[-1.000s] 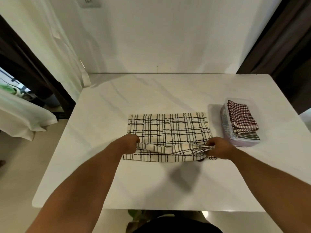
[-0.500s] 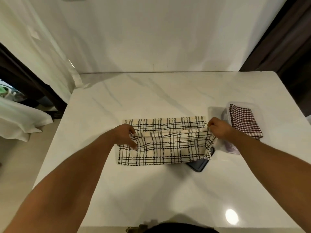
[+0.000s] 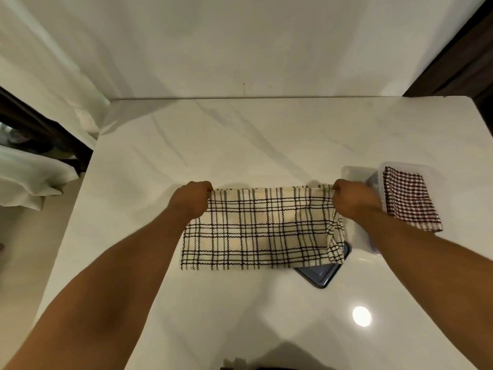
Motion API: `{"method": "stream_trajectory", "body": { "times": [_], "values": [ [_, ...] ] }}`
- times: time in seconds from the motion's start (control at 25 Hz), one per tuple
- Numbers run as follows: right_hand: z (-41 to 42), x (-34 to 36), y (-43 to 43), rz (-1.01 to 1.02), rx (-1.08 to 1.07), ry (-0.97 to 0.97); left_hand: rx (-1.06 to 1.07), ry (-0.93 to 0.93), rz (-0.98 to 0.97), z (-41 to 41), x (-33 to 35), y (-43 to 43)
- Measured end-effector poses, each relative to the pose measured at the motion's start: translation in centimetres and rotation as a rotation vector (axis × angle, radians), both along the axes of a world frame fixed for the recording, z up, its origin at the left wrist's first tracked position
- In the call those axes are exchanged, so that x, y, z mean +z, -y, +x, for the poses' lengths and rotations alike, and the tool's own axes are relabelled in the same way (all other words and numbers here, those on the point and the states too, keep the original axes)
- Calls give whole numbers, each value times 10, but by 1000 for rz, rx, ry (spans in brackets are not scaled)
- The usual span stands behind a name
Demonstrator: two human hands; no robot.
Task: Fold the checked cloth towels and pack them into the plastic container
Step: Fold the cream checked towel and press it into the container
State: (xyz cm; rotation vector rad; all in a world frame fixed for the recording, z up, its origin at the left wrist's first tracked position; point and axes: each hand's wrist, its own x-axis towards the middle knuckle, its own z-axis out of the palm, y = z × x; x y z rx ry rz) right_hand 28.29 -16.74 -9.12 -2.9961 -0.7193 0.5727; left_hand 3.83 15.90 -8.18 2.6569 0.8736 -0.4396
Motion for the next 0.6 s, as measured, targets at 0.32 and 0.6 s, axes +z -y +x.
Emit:
{"method": "stream_trajectory", "body": {
  "times": [0.32,0.6],
  "values": [
    [1,-25,-20,-67,269,195,-5,2,68,2,-40,-15],
    [1,-27,-26,-96,222,179,-99,-24,221,9,-48,-8]
  ]
}}
